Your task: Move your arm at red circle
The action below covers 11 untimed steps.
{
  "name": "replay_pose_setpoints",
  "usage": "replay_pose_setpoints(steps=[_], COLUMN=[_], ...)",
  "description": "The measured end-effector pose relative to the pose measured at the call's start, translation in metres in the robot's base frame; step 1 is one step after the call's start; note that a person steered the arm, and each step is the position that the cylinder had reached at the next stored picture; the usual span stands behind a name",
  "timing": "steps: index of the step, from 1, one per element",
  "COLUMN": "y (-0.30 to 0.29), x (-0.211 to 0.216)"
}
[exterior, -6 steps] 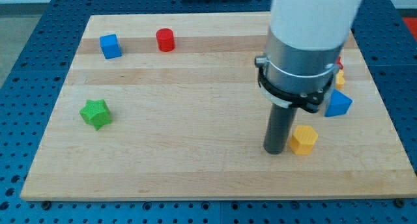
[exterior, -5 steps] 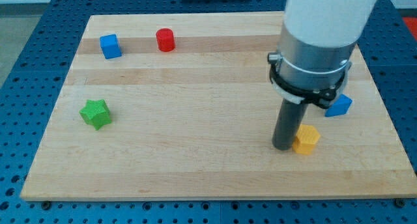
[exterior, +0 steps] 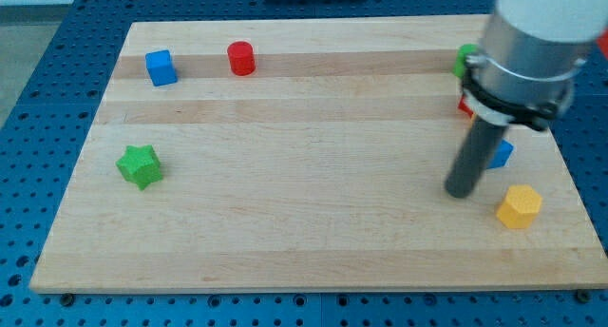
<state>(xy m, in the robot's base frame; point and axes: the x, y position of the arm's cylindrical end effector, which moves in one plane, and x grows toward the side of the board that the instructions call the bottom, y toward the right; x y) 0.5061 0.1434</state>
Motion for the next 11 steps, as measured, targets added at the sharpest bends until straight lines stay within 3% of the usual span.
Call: replay_pose_setpoints(steps=[2, 4, 5, 7, 9, 11], y=[-0.142, -0.269, -0.288, -0.286, -0.273, -0.272], x=[-0.042, -0.046, -0.058, -0.130, -0.163, -0.165])
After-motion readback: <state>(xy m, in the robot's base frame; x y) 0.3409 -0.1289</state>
